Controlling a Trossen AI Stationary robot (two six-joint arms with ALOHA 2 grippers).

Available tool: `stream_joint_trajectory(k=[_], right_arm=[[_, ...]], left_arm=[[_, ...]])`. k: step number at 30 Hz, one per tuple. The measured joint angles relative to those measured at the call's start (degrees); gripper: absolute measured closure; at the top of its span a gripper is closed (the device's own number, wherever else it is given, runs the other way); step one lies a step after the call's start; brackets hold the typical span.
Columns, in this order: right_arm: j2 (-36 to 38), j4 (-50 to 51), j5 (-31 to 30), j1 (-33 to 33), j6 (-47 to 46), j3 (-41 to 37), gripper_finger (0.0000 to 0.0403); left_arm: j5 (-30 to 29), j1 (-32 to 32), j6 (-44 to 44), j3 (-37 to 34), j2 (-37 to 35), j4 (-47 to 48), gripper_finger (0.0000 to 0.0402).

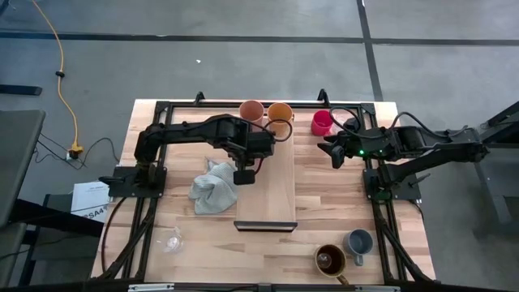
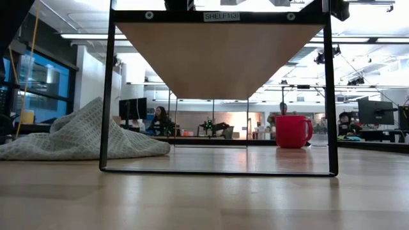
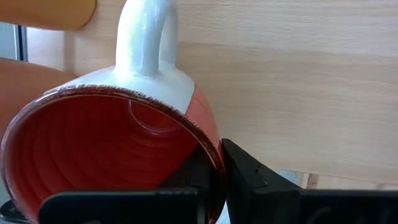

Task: Stack small to large cups/mugs on shelf
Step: Put the pink mug on the shelf

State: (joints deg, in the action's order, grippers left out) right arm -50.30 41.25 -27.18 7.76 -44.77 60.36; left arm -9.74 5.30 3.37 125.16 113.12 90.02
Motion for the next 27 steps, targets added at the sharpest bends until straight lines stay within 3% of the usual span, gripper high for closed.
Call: stream_joint_trajectory(k=[11,19,27], right_arm=[[0.0,0.0,0.0,0.0,0.0,0.0,0.0199],[0.0,0.0,0.0,0.0,0.0,0.0,0.0199],[0.0,0.0,0.0,0.0,0.0,0.0,0.0199]], left_arm=[[-1.8,0.0,-0.6,0.0,-0.1,-0.1,0.0307],[-4.3,0.0,-0.1,0.0,-0.1,-0.1,0.0271],[-2.2,-0.1,1.7,6.5,-0.1,0.0,0.0242]])
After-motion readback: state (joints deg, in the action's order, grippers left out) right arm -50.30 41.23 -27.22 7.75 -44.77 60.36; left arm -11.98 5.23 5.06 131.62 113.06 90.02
